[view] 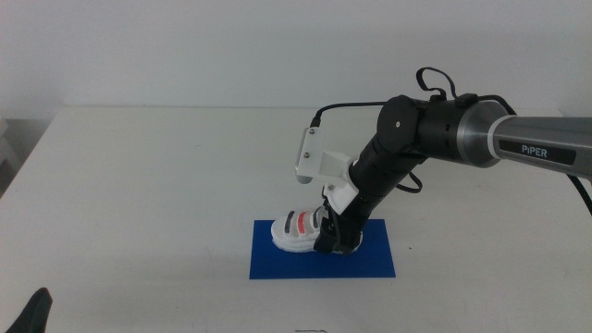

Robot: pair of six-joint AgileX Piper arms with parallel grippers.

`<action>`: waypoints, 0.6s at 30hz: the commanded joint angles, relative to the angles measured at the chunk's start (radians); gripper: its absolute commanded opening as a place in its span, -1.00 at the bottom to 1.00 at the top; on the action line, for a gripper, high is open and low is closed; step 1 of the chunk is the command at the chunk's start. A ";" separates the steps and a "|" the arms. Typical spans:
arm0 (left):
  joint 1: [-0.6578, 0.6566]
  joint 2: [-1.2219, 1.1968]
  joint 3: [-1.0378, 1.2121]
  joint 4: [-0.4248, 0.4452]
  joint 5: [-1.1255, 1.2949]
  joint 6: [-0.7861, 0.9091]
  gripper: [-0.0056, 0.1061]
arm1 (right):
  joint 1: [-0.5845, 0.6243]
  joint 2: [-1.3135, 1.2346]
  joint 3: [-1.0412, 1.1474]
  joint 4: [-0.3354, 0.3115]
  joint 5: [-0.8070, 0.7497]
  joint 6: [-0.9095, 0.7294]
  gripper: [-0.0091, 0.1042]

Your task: Use one arm to grab the shoe from the table and place it on the mat.

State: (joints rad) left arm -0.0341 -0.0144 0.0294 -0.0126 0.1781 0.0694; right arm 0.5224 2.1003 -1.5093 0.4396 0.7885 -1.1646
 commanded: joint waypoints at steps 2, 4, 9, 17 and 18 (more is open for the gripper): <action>-0.004 -0.019 -0.003 -0.009 -0.083 -0.015 0.78 | 0.002 -0.059 -0.025 0.011 -0.011 -0.008 0.30; -0.004 -0.019 -0.003 -0.009 -0.083 -0.015 0.78 | 0.002 -0.059 -0.025 0.011 -0.018 -0.010 0.50; -0.004 -0.019 -0.003 -0.009 -0.083 -0.015 0.78 | 0.002 -0.135 -0.025 -0.002 -0.014 0.049 0.68; -0.004 -0.019 -0.003 -0.009 -0.083 -0.015 0.78 | -0.045 -0.506 0.106 -0.185 -0.174 0.517 0.59; -0.004 -0.019 -0.003 -0.009 -0.083 -0.015 0.78 | -0.060 -0.554 0.162 -0.198 -0.217 0.561 0.58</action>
State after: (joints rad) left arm -0.0341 -0.0144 0.0294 -0.0126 0.1781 0.0694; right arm 0.4908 1.6635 -1.3815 0.2803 0.6738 -0.7064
